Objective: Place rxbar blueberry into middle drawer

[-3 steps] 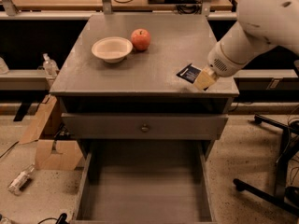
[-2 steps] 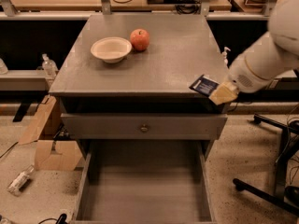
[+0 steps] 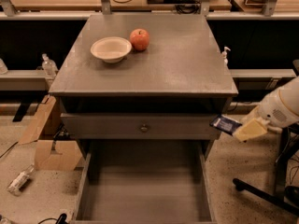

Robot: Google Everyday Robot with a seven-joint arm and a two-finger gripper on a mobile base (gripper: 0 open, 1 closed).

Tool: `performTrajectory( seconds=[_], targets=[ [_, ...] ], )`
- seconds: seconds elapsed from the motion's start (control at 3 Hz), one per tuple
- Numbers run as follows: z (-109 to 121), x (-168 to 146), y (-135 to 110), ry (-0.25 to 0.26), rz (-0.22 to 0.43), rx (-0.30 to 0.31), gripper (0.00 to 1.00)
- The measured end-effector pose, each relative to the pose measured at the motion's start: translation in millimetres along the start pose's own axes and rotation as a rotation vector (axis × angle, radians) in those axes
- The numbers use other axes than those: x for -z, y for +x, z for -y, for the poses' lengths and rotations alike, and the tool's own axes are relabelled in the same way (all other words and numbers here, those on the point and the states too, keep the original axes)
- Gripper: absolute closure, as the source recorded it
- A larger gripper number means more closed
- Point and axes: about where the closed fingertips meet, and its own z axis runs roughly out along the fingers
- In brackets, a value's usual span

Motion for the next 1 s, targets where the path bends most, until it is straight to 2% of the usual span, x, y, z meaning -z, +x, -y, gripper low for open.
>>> performTrajectory(
  seconds=[0.33,0.67,1.0],
  targets=[
    [0.7,-41.4,13.6,-0.09,0.005,-0.03,1.0],
    [0.6,-39.6,13.3,-0.084,0.002,-0.028,1.0],
    [-1.4,-67.3,31.3,-0.124,-0.005,-0.066,1.0]
  ],
)
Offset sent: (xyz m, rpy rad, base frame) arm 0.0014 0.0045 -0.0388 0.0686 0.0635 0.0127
